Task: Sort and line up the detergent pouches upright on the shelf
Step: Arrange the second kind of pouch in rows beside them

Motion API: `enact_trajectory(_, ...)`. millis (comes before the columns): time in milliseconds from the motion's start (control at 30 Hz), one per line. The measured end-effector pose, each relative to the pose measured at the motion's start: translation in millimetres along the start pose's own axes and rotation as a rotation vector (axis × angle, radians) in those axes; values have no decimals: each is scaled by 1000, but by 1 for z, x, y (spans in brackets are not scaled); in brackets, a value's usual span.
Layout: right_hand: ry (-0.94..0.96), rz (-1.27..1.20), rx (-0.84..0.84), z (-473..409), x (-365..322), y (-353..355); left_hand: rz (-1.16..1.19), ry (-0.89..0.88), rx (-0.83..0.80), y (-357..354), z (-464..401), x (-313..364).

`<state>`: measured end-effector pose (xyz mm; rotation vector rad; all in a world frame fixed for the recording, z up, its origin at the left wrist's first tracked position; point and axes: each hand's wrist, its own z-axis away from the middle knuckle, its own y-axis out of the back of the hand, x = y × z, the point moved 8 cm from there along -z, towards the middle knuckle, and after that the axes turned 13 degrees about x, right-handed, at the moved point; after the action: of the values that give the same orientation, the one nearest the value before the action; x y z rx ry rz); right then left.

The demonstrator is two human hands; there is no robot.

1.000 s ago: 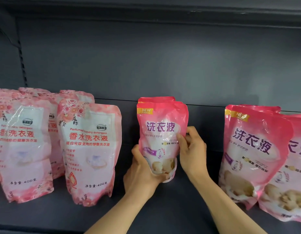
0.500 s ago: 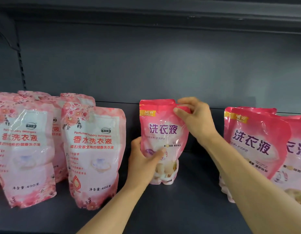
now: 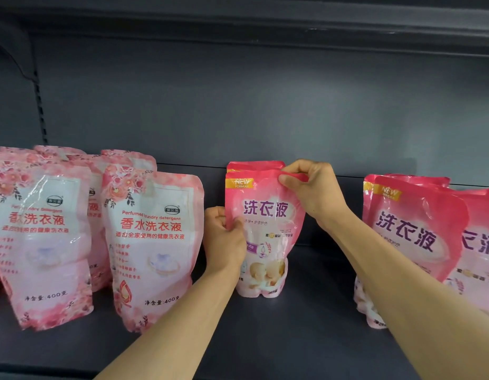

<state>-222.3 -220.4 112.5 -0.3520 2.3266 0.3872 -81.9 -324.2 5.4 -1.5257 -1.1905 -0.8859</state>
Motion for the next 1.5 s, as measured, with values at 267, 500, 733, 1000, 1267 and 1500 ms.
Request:
enact_trajectory(267,-135,-182,-29,8,7,-2,-258,-81,-219,-4,31,-32)
enact_trajectory(500,-96,-109,-67,25,15,5,-388,-204,-216,-1,37,-37)
enact_trajectory(733,99,138,62,82,-9,58,-490,-620,-133,13,76,10)
enact_trajectory(1000,76,260,724,148,-2,181,-410,-678,-531,0,134,18)
enact_trajectory(1267,-277,400,546,118,52,171,-439,-556,-691,-1,152,1)
enact_trajectory(1500,-359,23,740,121,54,174,-464,-524,-631,17,144,0)
